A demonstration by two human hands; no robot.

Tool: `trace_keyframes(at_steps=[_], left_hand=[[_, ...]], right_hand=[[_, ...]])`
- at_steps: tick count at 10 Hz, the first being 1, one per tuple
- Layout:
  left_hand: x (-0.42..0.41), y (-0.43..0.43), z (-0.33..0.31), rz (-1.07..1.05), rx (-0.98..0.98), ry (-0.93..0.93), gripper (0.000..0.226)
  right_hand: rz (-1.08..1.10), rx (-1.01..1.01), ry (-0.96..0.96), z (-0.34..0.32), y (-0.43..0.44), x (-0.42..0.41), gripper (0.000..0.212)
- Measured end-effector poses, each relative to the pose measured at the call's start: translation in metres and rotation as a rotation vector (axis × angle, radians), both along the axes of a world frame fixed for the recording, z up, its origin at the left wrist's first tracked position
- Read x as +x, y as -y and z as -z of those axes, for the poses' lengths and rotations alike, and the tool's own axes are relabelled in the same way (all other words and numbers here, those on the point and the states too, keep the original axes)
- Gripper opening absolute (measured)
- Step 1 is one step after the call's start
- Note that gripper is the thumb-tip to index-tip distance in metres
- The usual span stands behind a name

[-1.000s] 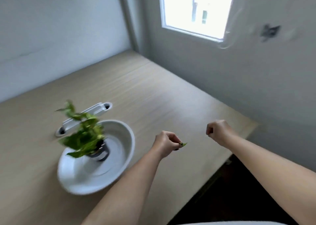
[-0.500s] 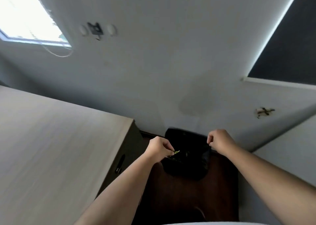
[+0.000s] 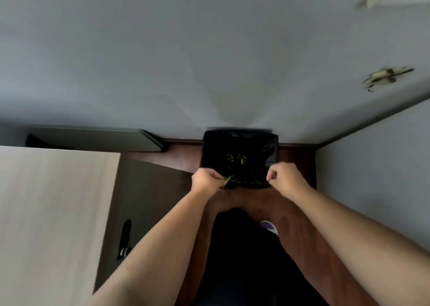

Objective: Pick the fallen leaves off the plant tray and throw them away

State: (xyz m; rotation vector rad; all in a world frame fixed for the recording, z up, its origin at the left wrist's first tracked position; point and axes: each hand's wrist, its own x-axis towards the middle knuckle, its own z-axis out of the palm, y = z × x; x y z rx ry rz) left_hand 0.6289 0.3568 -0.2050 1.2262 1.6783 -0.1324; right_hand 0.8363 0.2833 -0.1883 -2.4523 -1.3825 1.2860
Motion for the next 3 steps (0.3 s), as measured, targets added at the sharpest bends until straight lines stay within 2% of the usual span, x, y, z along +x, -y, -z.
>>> trace_keyframes(at_steps=[1, 2, 3], left_hand=[[0.02, -0.03, 0.013, -0.085, 0.044, 0.099, 0.018], [0.032, -0.05, 0.006, -0.039, -0.008, 0.081, 0.051], [0.027, -0.054, 0.0, 0.03, -0.005, 0.046, 0.061]], right_hand=[[0.086, 0.058, -0.049, 0.008, -0.029, 0.001, 0.007], [0.097, 0.021, -0.092, 0.005, -0.048, 0.001, 0.026], [0.069, 0.007, -0.071, 0.002, -0.049, 0.003, 0.03]])
